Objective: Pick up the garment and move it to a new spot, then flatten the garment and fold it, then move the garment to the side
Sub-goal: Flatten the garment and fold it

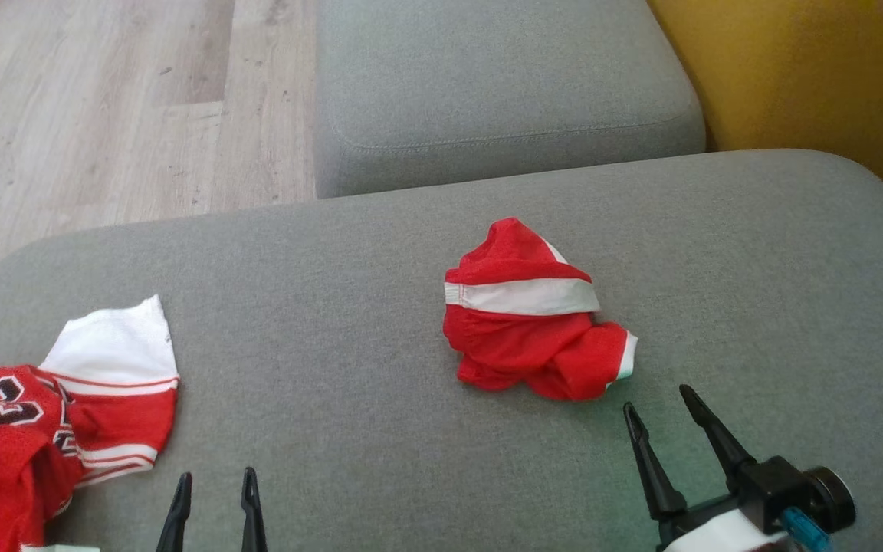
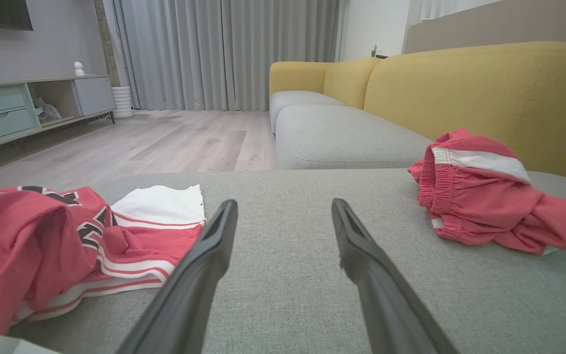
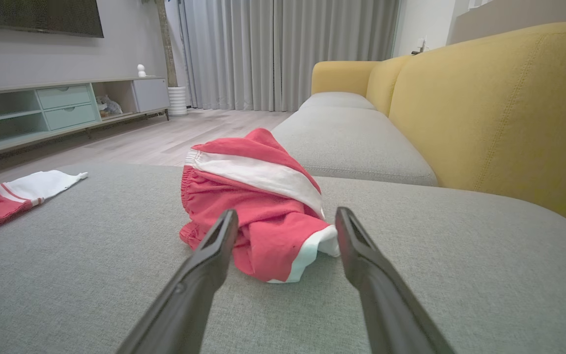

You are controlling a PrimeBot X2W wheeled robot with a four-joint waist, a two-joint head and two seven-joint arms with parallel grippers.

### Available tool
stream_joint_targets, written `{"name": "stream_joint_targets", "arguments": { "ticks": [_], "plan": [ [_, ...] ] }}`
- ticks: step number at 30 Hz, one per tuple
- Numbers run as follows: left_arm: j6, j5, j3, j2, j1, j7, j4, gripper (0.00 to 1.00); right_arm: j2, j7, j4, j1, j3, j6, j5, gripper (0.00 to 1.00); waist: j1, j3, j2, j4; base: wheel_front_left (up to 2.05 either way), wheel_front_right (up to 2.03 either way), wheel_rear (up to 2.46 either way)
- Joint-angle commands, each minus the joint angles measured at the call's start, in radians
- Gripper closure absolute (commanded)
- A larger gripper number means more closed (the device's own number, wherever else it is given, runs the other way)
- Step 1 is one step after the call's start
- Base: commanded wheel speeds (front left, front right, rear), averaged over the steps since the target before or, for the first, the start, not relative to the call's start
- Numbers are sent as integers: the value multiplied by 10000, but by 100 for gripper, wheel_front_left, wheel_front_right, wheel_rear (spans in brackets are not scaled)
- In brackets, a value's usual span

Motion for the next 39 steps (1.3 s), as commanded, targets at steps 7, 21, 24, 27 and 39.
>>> {"name": "stream_joint_targets", "arguments": {
  "ticks": [7,21,24,27,39],
  "plan": [
    [82,111,274,-28,-350,-95,-250,0,-107,-63,-284,-241,212,-7,-65,0,0,51,-1,114,0,0,0],
    [167,3,149,-28,-462,-95,-159,0,-145,-63,-222,-334,338,-7,-13,0,0,179,-1,88,0,0,0],
    [110,-340,103,-28,-492,-95,5,0,-170,-63,-213,-393,395,-7,-27,0,0,255,-1,-34,0,0,0],
    [-82,-747,45,-28,-732,-95,194,0,-193,-63,-212,-440,467,-7,-29,0,0,367,-1,-192,0,0,0],
    [-1762,-2463,-844,-27,-3430,-95,1534,0,-273,-63,-356,-942,759,-7,-46,0,0,1176,-1,-1402,0,0,0]
  ]
}}
